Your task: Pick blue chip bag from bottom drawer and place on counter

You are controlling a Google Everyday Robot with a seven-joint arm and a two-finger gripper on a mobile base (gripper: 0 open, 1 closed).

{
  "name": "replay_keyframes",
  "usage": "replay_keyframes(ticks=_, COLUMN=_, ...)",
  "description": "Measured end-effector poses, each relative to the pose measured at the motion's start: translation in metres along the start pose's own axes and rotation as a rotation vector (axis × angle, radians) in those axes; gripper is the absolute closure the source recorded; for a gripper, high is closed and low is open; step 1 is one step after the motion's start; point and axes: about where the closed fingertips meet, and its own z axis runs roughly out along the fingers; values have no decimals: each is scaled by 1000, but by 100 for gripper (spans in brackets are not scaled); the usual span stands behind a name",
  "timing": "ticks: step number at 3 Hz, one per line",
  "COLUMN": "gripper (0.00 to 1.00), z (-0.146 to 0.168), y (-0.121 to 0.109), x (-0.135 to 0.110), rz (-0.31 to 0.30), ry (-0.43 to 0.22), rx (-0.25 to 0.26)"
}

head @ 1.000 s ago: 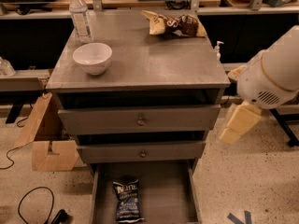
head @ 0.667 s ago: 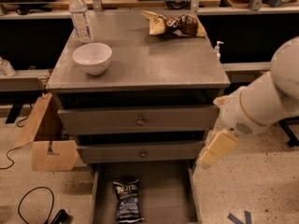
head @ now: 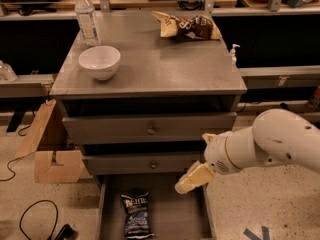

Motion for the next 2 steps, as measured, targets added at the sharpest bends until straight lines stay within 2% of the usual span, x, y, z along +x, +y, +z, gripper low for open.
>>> replay_keyframes(ticks=1, gripper=0, z=39, y=-28, x=-6, rz=63, ry=-99, rx=28)
replay_keyframes(ticks=2, gripper=0, z=44, y=-27, x=-5, rz=66, ry=-97, rx=25)
